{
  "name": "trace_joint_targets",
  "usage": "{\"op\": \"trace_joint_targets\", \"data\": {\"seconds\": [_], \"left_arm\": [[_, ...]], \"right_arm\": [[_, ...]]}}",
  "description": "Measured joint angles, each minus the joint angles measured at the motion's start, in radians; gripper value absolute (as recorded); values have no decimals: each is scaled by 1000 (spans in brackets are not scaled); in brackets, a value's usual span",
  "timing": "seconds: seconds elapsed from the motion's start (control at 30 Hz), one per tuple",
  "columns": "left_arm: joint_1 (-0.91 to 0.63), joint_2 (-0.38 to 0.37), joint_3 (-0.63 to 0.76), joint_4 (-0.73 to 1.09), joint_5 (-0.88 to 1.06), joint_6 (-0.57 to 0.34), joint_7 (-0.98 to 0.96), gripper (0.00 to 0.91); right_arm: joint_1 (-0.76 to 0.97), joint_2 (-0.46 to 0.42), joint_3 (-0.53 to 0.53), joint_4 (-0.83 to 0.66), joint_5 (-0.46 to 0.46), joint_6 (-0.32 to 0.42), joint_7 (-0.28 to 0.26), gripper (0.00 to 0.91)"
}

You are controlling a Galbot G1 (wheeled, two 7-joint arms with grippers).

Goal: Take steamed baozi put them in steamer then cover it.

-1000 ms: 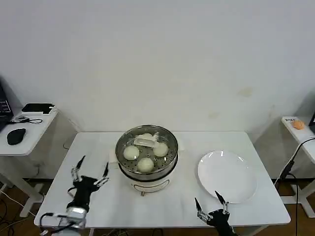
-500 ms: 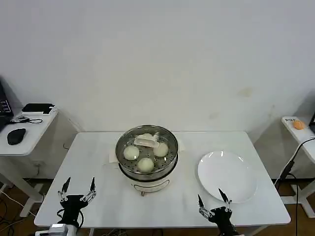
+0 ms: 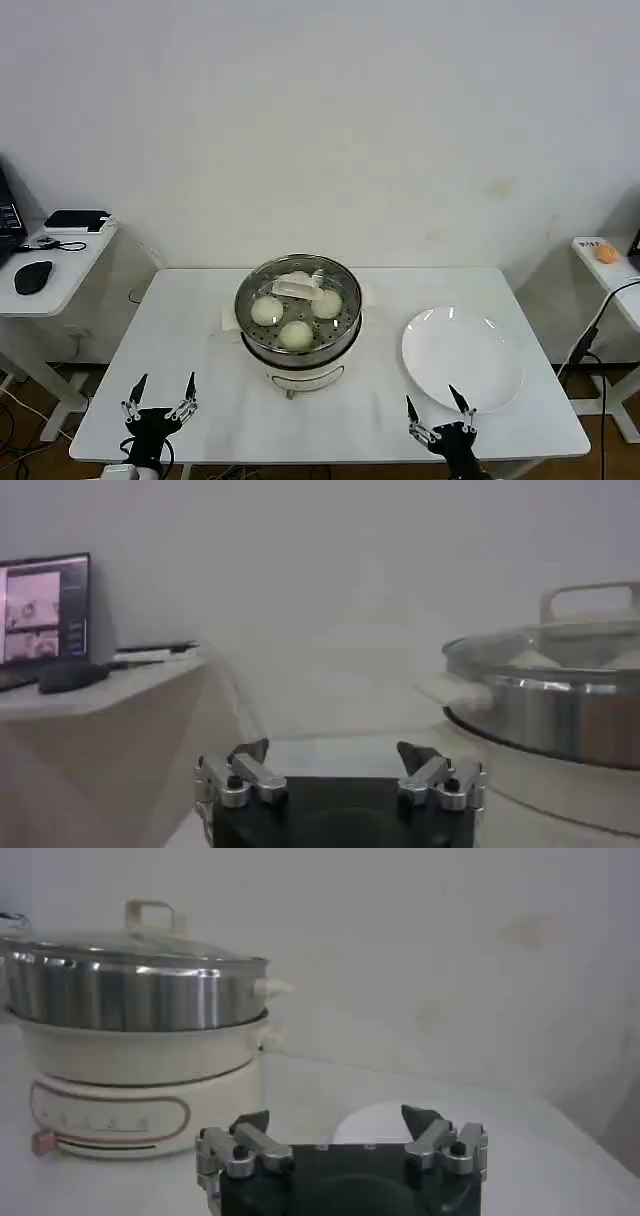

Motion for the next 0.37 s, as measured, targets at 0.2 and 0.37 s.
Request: {"op": "trace_joint_targets", "data": {"seconds": [0.2,0.37], "left_arm": [[3,-7,9,7,4,6,0,907],[11,-7,12,8,3,11,4,907]], "right_arm": [[-5,-2,-6,7,11,-9,5,907],[-8,-9,-12,10,18,-12,4,907]]}}
